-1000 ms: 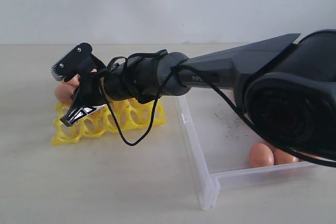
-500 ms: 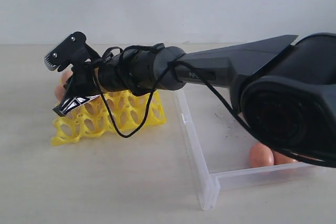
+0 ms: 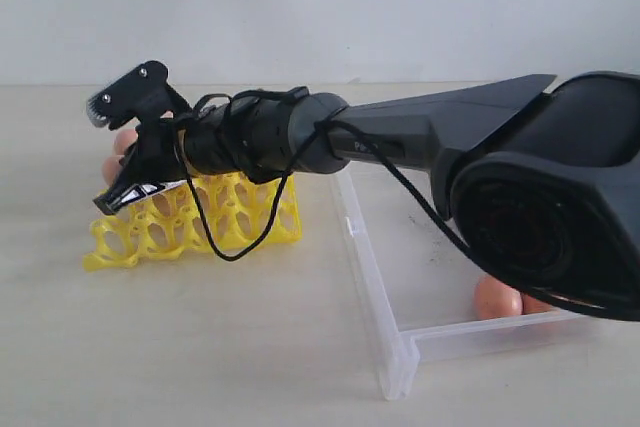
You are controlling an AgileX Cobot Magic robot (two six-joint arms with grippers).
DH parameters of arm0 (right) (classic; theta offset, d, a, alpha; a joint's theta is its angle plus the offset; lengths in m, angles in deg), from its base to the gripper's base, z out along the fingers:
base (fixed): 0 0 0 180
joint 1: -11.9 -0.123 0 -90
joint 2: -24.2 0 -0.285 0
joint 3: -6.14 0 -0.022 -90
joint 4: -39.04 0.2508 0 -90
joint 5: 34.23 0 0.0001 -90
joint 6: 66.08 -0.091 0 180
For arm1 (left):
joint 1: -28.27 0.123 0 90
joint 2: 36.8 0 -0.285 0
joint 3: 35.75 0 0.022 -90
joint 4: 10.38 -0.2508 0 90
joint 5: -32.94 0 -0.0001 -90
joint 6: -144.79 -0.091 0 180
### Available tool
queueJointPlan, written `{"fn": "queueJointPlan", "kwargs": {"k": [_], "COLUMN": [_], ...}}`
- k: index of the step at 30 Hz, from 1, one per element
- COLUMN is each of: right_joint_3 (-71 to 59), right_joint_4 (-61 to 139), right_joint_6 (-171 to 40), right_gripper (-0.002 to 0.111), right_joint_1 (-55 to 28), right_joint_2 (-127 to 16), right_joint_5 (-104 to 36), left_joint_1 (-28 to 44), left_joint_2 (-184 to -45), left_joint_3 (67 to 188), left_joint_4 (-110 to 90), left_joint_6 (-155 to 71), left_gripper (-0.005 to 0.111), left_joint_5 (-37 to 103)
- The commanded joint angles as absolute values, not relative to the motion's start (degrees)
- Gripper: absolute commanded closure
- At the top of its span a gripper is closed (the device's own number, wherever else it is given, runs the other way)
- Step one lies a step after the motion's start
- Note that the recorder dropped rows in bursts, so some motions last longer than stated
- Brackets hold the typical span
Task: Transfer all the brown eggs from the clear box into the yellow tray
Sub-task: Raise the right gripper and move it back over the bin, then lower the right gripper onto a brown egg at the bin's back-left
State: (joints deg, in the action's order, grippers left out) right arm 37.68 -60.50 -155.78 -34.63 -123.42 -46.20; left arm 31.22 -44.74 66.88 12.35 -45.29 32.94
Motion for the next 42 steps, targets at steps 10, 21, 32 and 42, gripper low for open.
{"fn": "queueJointPlan", "kwargs": {"k": [10,21,32,42], "right_joint_3": [34.3,0.5,6.5,6.9], "right_joint_4": [-60.9,-50.2,49.6,55.0], "right_joint_6": [-155.6,-123.4,-47.9,-35.6], "right_gripper": [0.109,0.109,0.109,0.071], "right_joint_1": [-31.1,-26.1,2.5,0.8], "right_joint_2": [-112.6,-90.3,-92.3,-93.0], "right_joint_5": [-44.4,6.4,13.7,12.7], "left_joint_1": [31.0,31.0,31.0,31.0], "left_joint_2": [-44.6,-44.6,-44.6,-44.6], "left_joint_3": [67.0,67.0,67.0,67.0], "left_joint_4": [12.5,12.5,12.5,12.5], "left_joint_6": [-45.8,-45.8,-45.8,-45.8], "left_gripper": [0.103,0.103,0.103,0.103], "left_joint_5": [32.9,32.9,32.9,32.9]}}
